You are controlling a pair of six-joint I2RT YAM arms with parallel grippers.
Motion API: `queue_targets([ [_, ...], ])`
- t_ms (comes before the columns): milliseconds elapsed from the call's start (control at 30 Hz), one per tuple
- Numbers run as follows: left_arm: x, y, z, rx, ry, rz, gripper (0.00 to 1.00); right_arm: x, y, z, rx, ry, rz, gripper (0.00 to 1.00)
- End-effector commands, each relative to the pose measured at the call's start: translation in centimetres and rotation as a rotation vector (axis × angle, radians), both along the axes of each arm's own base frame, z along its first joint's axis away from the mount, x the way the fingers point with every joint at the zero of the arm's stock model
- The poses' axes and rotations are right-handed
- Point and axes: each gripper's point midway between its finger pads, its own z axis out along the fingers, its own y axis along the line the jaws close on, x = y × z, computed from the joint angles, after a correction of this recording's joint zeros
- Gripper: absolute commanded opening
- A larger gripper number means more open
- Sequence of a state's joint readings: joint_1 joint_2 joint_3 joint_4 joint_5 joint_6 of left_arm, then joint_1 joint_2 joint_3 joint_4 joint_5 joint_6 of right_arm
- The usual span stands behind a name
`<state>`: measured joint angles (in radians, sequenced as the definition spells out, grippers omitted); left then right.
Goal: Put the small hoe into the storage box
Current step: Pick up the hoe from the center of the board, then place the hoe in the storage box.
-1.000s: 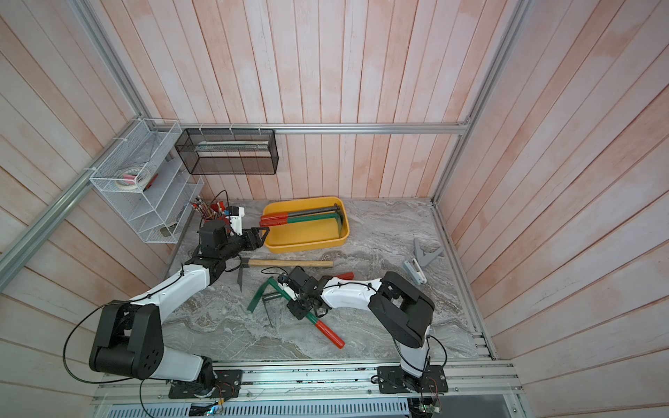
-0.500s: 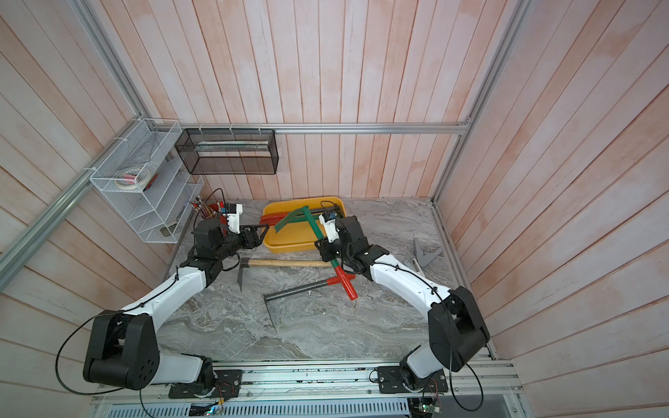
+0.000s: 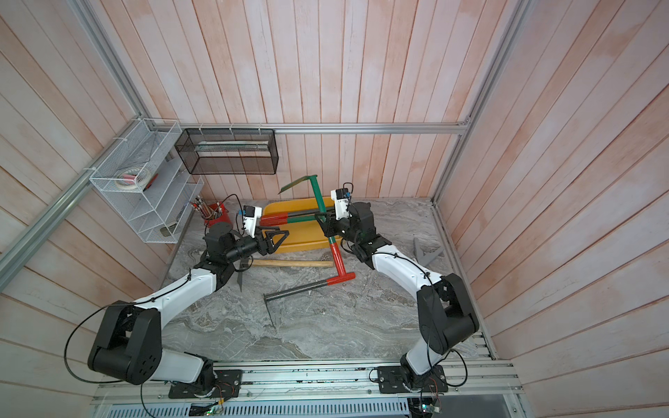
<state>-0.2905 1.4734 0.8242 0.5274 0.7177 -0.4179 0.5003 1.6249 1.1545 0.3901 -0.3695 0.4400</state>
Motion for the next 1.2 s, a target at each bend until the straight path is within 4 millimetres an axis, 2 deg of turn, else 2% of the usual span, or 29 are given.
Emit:
queue_targets([
  [0,-1.1,-2.1,0.8,-0.069,-0.029,-0.106,0.74,-0.4,0.5,7.9,0.200,-0.183,0.058,0.00],
  [200,-1.1,-3.6,1.3,-0.128,-0.040,-0.155,0.74,-0.4,0.6,8.3,0.244,-0.188,0.069,0.00],
  [567,0.3,-4.3,0.8,-0.153,-0.027,-0.137,0.74,-0.5,0.9,9.0,0.282,-0.189,0.084,0.00],
  [867,0.6,-4.9,0.8,-0.167,-0.027,-0.148,0.74,-0.2,1.3,9.2,0.305,-0.191,0.104,0.00],
  [1033,-0.4,-6.5,1.6,-0.202,-0.036,-0.209,0.74,0.1,1.7,8.8,0.321,-0.187,0.115,0.00],
  [1167,-0.9,-8.0,1.0,-0.210,-0.019,-0.240,0.74,0.4,2.1,8.9,0.349,-0.186,0.132,0.00],
])
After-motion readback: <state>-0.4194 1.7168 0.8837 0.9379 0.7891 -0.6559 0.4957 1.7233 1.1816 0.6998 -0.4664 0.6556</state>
